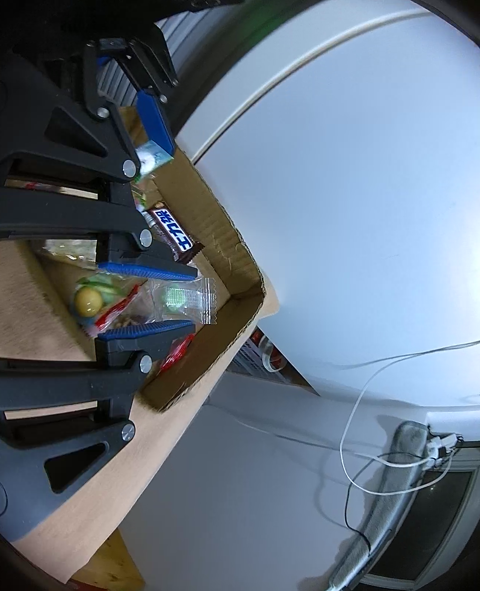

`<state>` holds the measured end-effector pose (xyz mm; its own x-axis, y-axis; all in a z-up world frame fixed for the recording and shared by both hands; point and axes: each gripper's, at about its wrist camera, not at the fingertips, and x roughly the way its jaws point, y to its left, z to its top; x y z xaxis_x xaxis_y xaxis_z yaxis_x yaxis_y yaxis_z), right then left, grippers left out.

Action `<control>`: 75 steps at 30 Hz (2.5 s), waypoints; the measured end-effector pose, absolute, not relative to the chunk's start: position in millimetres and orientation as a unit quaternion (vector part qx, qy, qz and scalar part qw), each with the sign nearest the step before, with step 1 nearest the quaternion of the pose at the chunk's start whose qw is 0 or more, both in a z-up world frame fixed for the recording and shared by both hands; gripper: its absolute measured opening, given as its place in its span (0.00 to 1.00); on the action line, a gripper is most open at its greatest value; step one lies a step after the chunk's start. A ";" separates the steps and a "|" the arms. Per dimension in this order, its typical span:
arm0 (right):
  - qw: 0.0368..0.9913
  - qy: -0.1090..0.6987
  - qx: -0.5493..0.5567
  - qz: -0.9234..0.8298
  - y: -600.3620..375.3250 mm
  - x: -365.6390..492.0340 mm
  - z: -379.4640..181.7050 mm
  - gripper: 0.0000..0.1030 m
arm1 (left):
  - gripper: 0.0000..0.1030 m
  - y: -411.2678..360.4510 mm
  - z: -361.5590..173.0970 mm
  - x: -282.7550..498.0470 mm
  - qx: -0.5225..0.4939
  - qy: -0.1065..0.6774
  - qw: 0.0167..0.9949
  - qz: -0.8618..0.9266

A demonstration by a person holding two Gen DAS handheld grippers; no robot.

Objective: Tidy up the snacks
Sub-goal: 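Carry the mint candy and green candy over the box with both grippers, then open both grippers to drop the mint and green candy into the box, then move both open grippers back toward the Snickers bar and yellow candy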

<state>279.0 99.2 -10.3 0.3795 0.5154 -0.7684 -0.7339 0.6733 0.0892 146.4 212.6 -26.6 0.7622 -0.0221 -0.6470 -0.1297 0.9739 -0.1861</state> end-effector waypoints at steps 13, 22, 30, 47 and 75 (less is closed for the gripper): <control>0.815 0.412 -0.150 0.379 114.3 280.7 -19.9 0.38 | 0.32 215.9 -30.8 151.6 -0.113 0.349 0.930 0.029; 0.830 0.388 -0.146 0.373 100.2 271.7 -0.8 0.64 | 0.42 211.6 -24.9 143.5 -0.107 0.344 0.932 0.034; 0.843 0.371 -0.134 0.366 66.2 259.4 19.6 0.69 | 0.42 198.0 -5.0 128.3 -0.102 0.324 0.940 0.026; 0.876 0.353 -0.147 0.295 -83.3 227.7 27.4 0.69 | 0.42 93.2 5.0 119.8 -0.056 0.319 0.942 -0.088; 0.881 0.398 -0.096 0.236 -205.6 189.9 -27.4 0.69 | 0.47 -31.5 -80.4 176.2 0.051 0.423 0.883 -0.196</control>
<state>189.9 -205.6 -27.4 0.5716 0.3383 -0.7475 -0.4920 0.8704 0.0177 176.2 -31.5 -80.4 0.5646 -0.3039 -0.7673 0.3896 0.9178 -0.0768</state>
